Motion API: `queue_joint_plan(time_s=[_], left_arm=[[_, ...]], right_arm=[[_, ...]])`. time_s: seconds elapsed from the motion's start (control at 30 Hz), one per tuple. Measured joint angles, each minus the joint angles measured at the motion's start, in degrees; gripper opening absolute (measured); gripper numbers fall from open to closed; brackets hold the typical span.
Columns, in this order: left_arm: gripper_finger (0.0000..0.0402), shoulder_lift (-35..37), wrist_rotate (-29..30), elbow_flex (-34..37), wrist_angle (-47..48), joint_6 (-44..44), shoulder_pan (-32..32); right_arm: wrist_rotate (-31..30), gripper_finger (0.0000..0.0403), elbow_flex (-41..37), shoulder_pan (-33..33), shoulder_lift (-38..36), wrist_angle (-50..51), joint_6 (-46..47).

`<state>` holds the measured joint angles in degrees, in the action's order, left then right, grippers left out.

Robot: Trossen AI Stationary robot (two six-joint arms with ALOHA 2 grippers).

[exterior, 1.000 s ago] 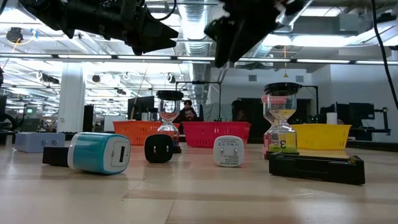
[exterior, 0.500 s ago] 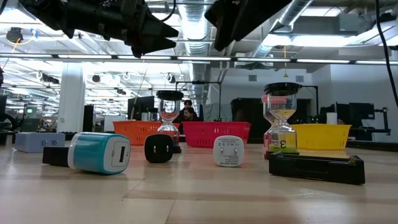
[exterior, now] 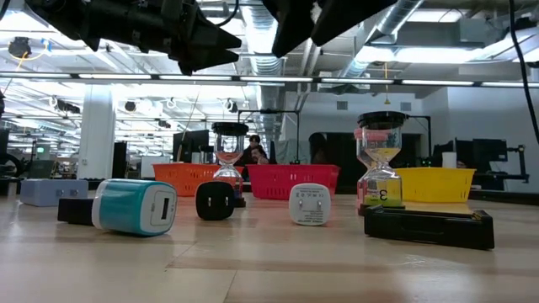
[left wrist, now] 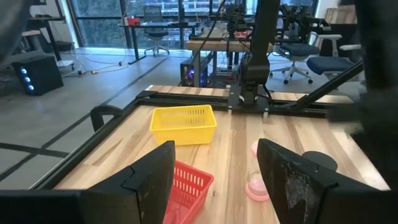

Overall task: Pick & Place Office items
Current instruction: Put the green charger adapter into the yellow bin

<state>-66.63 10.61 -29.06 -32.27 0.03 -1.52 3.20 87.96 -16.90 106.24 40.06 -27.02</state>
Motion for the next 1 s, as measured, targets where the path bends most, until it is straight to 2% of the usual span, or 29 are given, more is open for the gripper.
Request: queue_joint_plan(time_s=[0.23,0.47,0.8,1.0], left_arm=[[0.0222,0.0,0.0,0.0,0.1,-0.2,0.0],[0.0222,0.0,0.0,0.0,0.1,-0.3,0.0],[0.0222,0.0,0.0,0.0,0.5,-0.5,0.0],[0.0222,0.0,0.0,0.0,0.5,-0.5,0.0]], right_arm=[[2.9,0.0255,-0.2,-0.4,6.6,1.1,-6.9],[3.0,0.0255,5.0,-0.6,13.3,5.6,-13.7],[2.9,0.0255,11.0,-0.8,21.1,12.5,-15.1],[2.9,0.0255,12.4,-1.0,21.6,13.6,-15.7]])
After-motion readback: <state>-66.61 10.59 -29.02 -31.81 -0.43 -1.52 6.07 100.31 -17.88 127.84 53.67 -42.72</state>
